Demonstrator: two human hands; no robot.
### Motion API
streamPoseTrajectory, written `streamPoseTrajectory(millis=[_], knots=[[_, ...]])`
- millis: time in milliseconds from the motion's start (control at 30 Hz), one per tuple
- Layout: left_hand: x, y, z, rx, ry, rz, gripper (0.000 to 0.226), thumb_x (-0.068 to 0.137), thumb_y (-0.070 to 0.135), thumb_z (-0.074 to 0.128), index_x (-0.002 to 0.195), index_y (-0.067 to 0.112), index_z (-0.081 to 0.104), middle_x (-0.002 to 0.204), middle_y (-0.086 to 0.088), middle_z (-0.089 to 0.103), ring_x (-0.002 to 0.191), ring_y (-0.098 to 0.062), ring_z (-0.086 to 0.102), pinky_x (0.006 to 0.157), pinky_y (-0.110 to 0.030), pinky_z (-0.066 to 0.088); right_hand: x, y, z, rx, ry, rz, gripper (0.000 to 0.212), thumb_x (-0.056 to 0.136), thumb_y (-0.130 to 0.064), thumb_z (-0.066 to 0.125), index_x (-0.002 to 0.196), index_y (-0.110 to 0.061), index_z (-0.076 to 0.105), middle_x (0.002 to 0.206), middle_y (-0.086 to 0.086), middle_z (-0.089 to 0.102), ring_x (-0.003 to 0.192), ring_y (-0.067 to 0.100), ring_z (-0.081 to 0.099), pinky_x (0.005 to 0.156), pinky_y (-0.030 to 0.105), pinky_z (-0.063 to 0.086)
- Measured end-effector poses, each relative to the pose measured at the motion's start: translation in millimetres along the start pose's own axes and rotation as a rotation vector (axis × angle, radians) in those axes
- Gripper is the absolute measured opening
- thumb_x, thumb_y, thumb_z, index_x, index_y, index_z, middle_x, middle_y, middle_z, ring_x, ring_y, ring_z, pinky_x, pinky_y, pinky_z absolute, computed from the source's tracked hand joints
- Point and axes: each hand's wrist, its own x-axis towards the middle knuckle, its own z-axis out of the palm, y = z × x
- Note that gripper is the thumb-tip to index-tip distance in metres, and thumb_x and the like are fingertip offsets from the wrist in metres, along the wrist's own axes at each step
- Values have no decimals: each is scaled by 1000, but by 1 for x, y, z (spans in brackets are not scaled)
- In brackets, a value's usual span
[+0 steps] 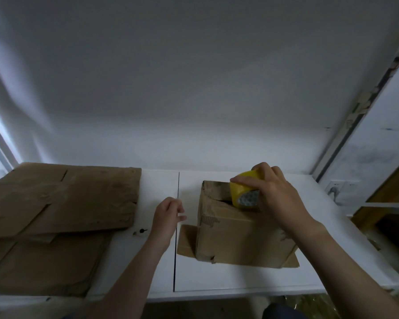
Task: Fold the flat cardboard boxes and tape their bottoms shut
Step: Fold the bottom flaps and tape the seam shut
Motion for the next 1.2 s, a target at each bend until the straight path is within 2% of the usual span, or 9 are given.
streamPoseTrajectory(millis=[267,467,600,733,933,1067,1200], knots=[[0,-12,3,-109,0,3,26,102,7,45,80,6,57,80,-10,55,77,-21,58,80,-45,58,2,-11,4,-59,12,38,68,85,-4,66,134,-51,55,133,5,43,117,31,41,79,50,54],[16,-6,-1,-119,11,79,26,102,8,44,80,7,57,79,-9,56,75,-20,57,74,-39,58,3,-13,8,-68,24,90,74,84,1,64,132,-55,52,133,1,39,116,27,37,76,52,55],[8,-20,10,-105,6,29,25,102,7,43,81,8,57,77,-7,55,74,-19,57,72,-38,57,5,-16,9,-81,35,85,71,84,3,62,130,-51,57,132,5,43,115,30,39,75,52,55],[2,-31,22,-49,8,21,21,102,11,44,87,7,58,83,-7,60,78,-20,60,73,-40,56,7,-15,9,-77,36,100,71,85,4,57,130,-50,59,133,6,44,116,29,39,76,52,55],[-9,-43,40,70,27,93,24,102,12,44,80,15,52,77,-2,56,70,-17,52,64,-32,39,6,-17,10,-56,54,125,71,83,4,47,128,-49,60,133,6,44,117,31,39,76,53,53],[-3,-54,46,215,-39,101,28,104,24,38,77,31,46,85,-3,58,77,-21,58,66,-37,45,7,-20,10,-66,42,131,69,85,3,51,129,-48,60,134,6,43,120,32,40,79,54,54],[3,-51,45,268,-107,26,29,104,35,40,77,30,47,87,-5,61,83,-25,62,74,-43,50,7,-20,11,-76,49,141,72,85,7,55,131,-49,59,136,8,44,120,33,40,81,55,54]])
